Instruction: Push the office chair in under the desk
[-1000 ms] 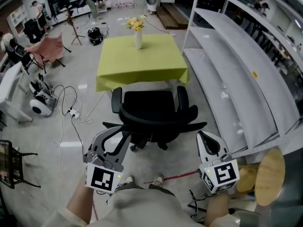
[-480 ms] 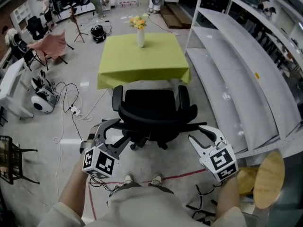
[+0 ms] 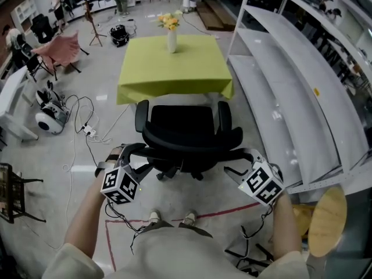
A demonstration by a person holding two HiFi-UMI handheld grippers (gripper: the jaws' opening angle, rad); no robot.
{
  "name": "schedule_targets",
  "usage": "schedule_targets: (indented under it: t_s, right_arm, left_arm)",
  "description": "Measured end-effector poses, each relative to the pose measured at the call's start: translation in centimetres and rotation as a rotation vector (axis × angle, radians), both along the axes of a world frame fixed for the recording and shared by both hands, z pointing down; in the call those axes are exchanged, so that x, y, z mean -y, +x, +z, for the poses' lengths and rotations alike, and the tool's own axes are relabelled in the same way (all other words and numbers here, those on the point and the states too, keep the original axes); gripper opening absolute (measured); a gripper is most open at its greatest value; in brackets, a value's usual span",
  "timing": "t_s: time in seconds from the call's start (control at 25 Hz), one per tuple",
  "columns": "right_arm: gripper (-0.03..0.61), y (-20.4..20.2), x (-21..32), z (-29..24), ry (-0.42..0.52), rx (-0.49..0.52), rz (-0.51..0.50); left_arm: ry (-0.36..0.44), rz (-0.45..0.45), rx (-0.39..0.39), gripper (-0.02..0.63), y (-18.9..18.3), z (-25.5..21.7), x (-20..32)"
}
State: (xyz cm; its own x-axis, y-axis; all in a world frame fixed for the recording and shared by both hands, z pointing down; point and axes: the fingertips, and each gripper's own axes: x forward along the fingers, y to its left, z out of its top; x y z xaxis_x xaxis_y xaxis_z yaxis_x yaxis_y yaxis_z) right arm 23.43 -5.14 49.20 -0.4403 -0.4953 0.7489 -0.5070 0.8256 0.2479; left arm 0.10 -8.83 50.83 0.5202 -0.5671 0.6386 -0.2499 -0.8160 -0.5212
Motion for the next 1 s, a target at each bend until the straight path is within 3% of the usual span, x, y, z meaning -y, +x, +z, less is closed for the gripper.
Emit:
schedule_targets:
  t_s: [0.2,0.36,0.52,0.68,1.0]
  right_arm:
    - [0.230,1.9,0.9,3.5,-0.036,-0.097,0.009]
    - [0.215,3.1,2.2,5.0,-0.026,-0.131,0.047]
    - [0.163,2.9,2.6,5.7,-0.056,-0.079,0.042]
    - [0.164,2.7,2.8,5.8,-0.043,-0.018,0.020]
    - [0.169,2.4,4.2,5.8,-0.035,0.022,-0.035]
  left_arm:
    - [-0.049,-0.034,0.062,0.284,-0.4,3.2,0.5]
    - [0.023,-0.066,0.158,0.228,-1.3,4.6,2.0]
    - [0.013,-0.087,0.159,0.230,-1.5,4.9,2.6]
    - [0.023,-0.091,0.142,0.236,-1.6,5.1,3.0]
    - [-0.058,-0.142,0.154,0.250,-2.0,5.3,4.2]
